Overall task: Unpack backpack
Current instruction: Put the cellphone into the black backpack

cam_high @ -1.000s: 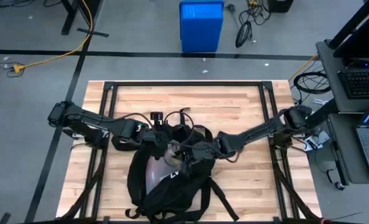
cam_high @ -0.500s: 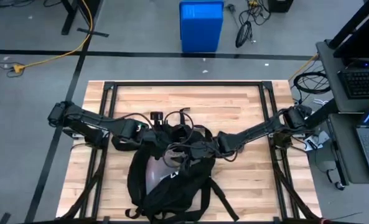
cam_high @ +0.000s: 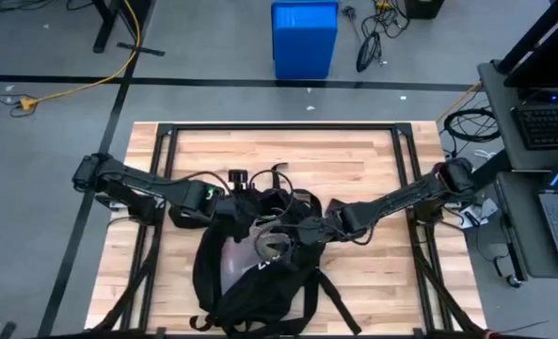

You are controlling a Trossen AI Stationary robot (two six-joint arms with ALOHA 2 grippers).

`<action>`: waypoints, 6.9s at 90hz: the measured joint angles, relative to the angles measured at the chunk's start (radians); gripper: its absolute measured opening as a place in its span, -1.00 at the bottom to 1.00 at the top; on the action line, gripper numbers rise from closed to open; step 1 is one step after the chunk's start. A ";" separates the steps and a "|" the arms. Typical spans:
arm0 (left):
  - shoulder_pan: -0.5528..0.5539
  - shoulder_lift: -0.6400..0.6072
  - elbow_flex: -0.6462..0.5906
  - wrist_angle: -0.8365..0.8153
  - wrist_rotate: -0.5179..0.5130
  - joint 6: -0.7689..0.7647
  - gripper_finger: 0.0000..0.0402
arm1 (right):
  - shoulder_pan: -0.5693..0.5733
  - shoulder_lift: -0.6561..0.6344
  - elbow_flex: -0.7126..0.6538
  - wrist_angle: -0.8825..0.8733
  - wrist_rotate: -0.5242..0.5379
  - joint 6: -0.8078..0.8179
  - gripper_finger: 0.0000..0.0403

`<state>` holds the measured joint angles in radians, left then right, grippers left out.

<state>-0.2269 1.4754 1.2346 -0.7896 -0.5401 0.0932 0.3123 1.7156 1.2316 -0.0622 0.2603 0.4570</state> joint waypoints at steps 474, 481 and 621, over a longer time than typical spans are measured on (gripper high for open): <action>0.211 0.285 0.039 0.665 0.410 0.095 -0.95 | -0.035 0.052 -0.259 -0.942 0.267 1.113 -1.00; 0.208 0.285 0.039 0.659 0.410 0.094 -0.95 | -0.044 0.052 -0.259 -0.960 0.266 1.105 -1.00; 0.198 0.284 0.040 0.420 0.694 0.015 -0.95 | 0.287 0.062 -0.171 -0.552 0.291 1.161 -1.00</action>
<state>-0.0286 1.7592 1.2751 -0.3698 0.1535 0.1085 0.5991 1.7773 1.0606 -0.6140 0.5516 1.6182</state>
